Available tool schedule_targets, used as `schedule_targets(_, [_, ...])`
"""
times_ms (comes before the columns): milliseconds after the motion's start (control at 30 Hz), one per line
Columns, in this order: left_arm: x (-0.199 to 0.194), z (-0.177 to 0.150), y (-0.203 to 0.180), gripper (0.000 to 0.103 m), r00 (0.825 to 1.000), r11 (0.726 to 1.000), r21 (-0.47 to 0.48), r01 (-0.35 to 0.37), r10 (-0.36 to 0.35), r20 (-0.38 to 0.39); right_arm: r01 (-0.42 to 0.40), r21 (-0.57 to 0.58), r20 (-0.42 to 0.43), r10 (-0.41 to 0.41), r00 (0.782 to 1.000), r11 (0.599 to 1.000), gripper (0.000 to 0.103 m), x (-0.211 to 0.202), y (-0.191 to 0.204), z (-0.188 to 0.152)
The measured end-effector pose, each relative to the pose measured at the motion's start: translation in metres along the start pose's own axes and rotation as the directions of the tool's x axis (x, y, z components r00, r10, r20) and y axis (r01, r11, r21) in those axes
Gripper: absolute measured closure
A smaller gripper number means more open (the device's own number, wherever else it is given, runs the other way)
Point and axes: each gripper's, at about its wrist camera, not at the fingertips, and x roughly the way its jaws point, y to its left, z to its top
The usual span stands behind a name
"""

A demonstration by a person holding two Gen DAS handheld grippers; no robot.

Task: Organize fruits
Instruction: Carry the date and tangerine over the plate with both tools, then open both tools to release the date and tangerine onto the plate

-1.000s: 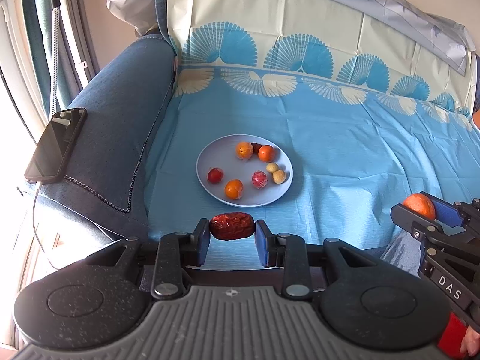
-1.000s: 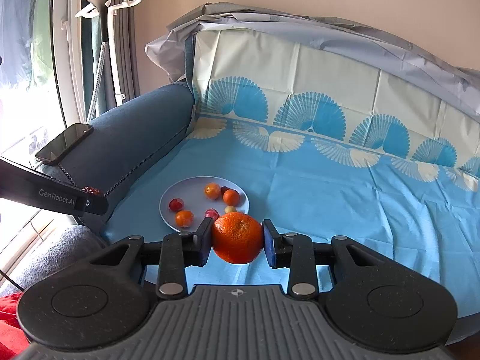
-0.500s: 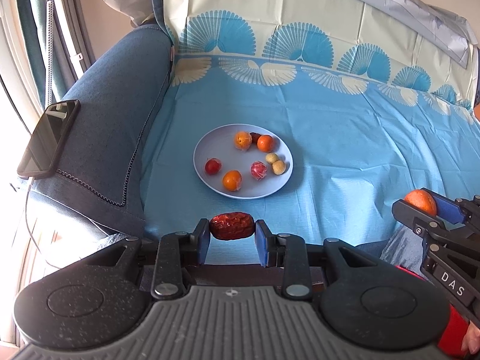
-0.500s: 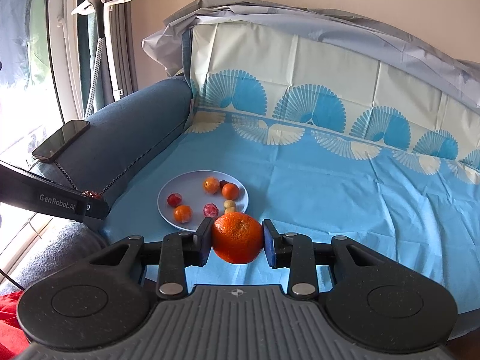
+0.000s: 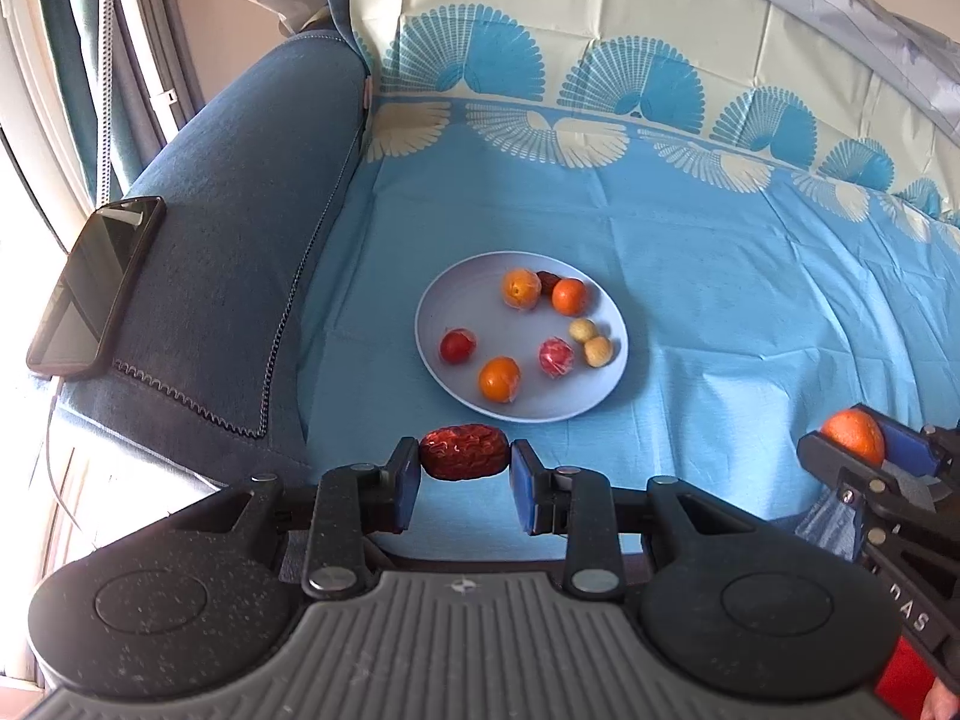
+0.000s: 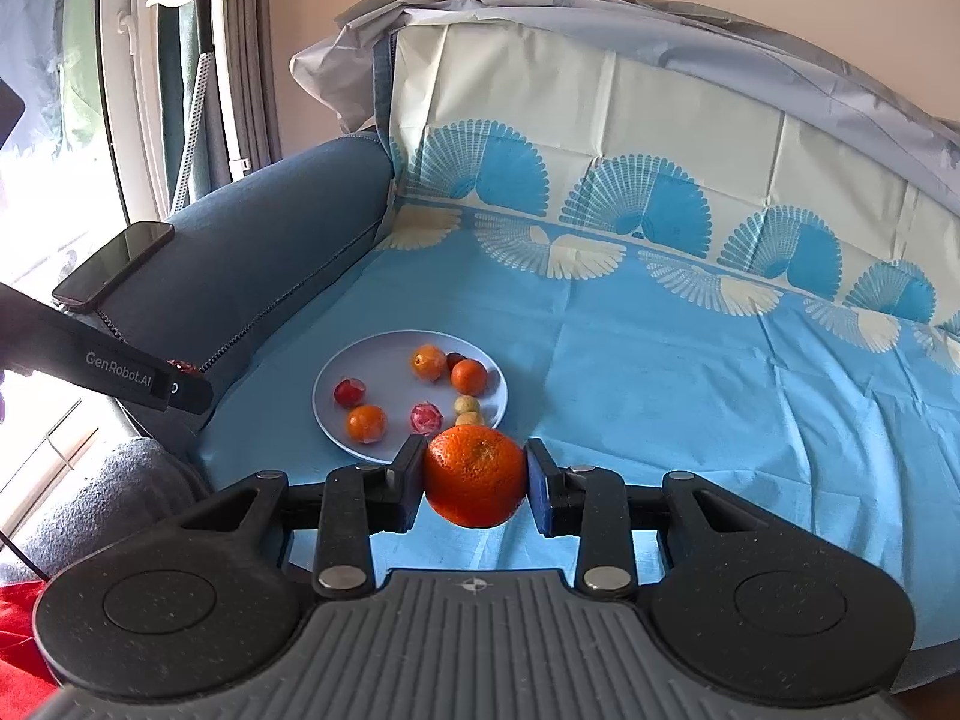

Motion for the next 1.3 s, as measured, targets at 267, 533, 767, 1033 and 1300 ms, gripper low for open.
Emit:
schedule_targets(267, [0.037, 0.031, 0.004, 0.068, 0.999, 1.0, 0.0, -0.01, 0.01, -0.032, -0.039, -0.005, -0.033, 0.039, 0.999, 0.999, 0.067, 0.047, 0.007, 0.018])
schedule_targets(533, [0.092, 0.06, 0.0, 0.068, 0.996, 1.0, 0.02, -0.013, 0.015, -0.082, -0.068, -0.021, -0.074, 0.066, 0.995, 0.997, 0.067, 0.109, 0.011, 0.036])
schedule_targets(767, [0.149, 0.081, -0.003, 0.068, 0.992, 0.999, 0.03, -0.015, 0.018, -0.125, -0.078, -0.02, -0.13, 0.075, 0.989, 0.997, 0.067, 0.167, 0.007, 0.039])
schedule_targets(1033, [0.201, 0.096, -0.006, 0.068, 0.987, 0.999, 0.05, -0.021, 0.029, -0.159, -0.105, -0.065, -0.177, 0.092, 0.98, 0.992, 0.066, 0.217, 0.005, 0.035])
schedule_targets(1300, [0.22, 0.1, -0.001, 0.003, 0.989, 0.997, 0.066, -0.05, 0.058, -0.134, -0.122, -0.124, -0.175, 0.099, 0.98, 0.985, 0.042, 0.247, 0.01, 0.036])
